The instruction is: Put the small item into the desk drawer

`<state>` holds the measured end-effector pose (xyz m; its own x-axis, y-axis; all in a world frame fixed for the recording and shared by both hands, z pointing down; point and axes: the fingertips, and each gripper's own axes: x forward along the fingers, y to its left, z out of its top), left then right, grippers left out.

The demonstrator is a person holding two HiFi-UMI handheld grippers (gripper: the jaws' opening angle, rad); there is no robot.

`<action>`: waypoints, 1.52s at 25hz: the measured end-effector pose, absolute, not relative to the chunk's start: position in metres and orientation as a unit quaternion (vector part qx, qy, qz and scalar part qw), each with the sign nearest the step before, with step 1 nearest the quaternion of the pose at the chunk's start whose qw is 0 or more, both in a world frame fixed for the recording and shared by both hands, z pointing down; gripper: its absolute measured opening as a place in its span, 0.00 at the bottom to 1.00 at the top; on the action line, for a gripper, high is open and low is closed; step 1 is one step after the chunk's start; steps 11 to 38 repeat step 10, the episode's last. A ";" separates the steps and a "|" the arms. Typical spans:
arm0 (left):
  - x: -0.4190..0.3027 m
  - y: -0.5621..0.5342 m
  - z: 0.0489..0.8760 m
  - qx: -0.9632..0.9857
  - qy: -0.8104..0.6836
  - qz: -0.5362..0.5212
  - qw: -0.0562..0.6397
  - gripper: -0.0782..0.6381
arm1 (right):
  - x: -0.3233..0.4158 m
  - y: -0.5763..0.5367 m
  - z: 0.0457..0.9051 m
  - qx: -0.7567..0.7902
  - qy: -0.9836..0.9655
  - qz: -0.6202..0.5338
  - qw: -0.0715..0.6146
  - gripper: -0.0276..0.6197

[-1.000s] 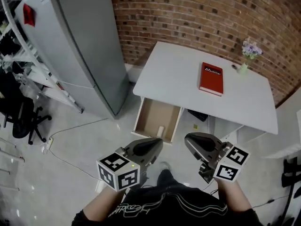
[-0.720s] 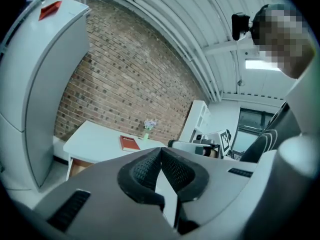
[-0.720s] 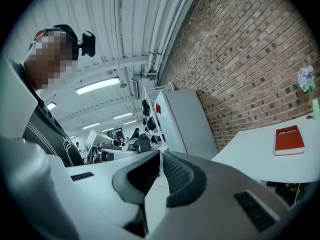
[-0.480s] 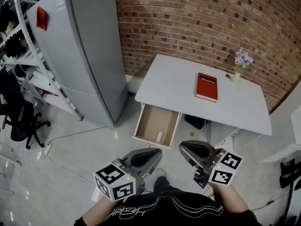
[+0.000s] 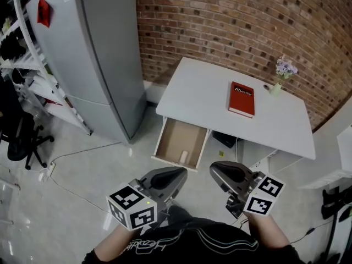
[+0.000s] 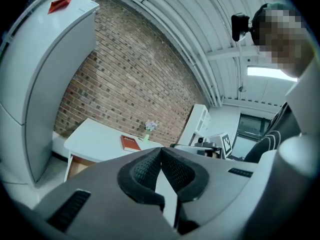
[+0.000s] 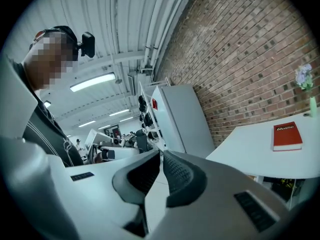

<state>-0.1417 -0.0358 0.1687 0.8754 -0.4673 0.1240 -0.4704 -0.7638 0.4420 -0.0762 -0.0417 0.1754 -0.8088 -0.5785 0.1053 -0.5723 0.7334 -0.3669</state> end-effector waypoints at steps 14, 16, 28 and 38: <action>-0.135 -0.051 0.162 0.943 -0.240 0.012 0.230 0.14 | -0.071 -0.057 0.165 -0.308 0.933 -0.186 0.019 0.13; -0.135 -0.051 0.162 0.943 -0.240 0.012 0.230 0.14 | -0.071 -0.057 0.165 -0.308 0.933 -0.186 0.019 0.13; -0.135 -0.051 0.162 0.943 -0.240 0.012 0.230 0.14 | -0.071 -0.057 0.165 -0.308 0.933 -0.186 0.019 0.13; -0.135 -0.051 0.162 0.943 -0.240 0.012 0.230 0.14 | -0.071 -0.057 0.165 -0.308 0.933 -0.186 0.019 0.13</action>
